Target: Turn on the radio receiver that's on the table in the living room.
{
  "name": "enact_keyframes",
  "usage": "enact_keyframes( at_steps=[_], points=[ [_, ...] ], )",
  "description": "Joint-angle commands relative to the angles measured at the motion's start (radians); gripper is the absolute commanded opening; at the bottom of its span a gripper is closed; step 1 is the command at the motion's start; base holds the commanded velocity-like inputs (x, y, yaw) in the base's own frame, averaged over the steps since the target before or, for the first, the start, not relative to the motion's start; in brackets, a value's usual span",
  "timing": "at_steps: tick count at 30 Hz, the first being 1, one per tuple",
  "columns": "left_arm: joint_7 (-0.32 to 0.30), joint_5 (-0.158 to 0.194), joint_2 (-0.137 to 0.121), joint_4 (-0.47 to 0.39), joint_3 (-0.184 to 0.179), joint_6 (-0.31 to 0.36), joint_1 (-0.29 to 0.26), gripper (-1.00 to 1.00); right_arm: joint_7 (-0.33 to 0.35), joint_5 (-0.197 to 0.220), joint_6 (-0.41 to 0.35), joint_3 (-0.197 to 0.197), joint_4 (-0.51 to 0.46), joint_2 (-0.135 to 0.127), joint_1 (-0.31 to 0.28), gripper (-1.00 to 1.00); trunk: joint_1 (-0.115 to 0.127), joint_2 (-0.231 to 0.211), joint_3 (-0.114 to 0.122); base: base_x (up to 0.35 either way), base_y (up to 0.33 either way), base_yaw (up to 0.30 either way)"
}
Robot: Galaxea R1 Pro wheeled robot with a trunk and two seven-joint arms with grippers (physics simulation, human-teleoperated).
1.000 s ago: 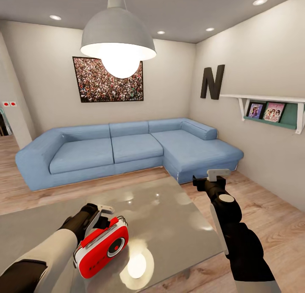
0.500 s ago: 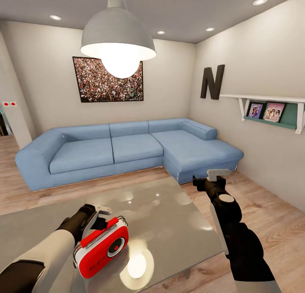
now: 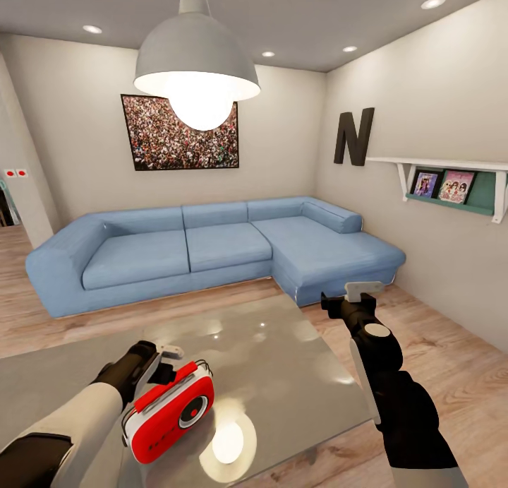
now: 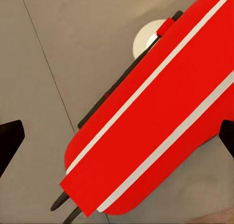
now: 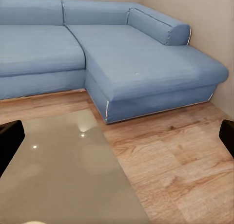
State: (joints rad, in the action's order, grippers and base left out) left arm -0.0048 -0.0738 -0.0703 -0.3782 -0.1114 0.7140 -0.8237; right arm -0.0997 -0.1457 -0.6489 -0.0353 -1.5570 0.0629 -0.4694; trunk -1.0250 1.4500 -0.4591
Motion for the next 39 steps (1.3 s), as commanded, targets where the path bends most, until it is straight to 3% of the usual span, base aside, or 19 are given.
enact_keyframes(
  at_steps=[1, 12, 24, 39],
  points=[
    [0.001, 0.0, 0.001, 0.001, 0.0, 0.0, 0.0, 1.0, 0.0, 0.0, 0.0, 0.0, 0.0, 0.0, 0.0, 1.0, 0.0, 0.0, 0.0, 0.0, 0.0, 0.0],
    [0.007, 0.0, 0.018, 0.033, 0.001, 0.004, 0.0, 1.0, 0.0, 0.0, 0.0, 0.0, 0.0, 0.0, 0.003, 1.0, 0.0, 0.0, 0.0, 0.0, 0.0, 0.0],
    [0.008, -0.001, 0.005, 0.069, 0.002, 0.004, -0.001, 1.0, 0.001, 0.0, 0.0, 0.0, -0.001, 0.002, 0.019, 1.0, 0.0, 0.0, 0.0, 0.0, 0.0, 0.0],
    [0.006, -0.001, -0.021, -0.045, 0.004, 0.004, -0.002, 1.0, 0.0, 0.0, 0.031, 0.0, 0.0, 0.002, 0.029, 1.0, 0.0, 0.0, 0.0, 0.0, 0.0, 0.0]
  ],
)
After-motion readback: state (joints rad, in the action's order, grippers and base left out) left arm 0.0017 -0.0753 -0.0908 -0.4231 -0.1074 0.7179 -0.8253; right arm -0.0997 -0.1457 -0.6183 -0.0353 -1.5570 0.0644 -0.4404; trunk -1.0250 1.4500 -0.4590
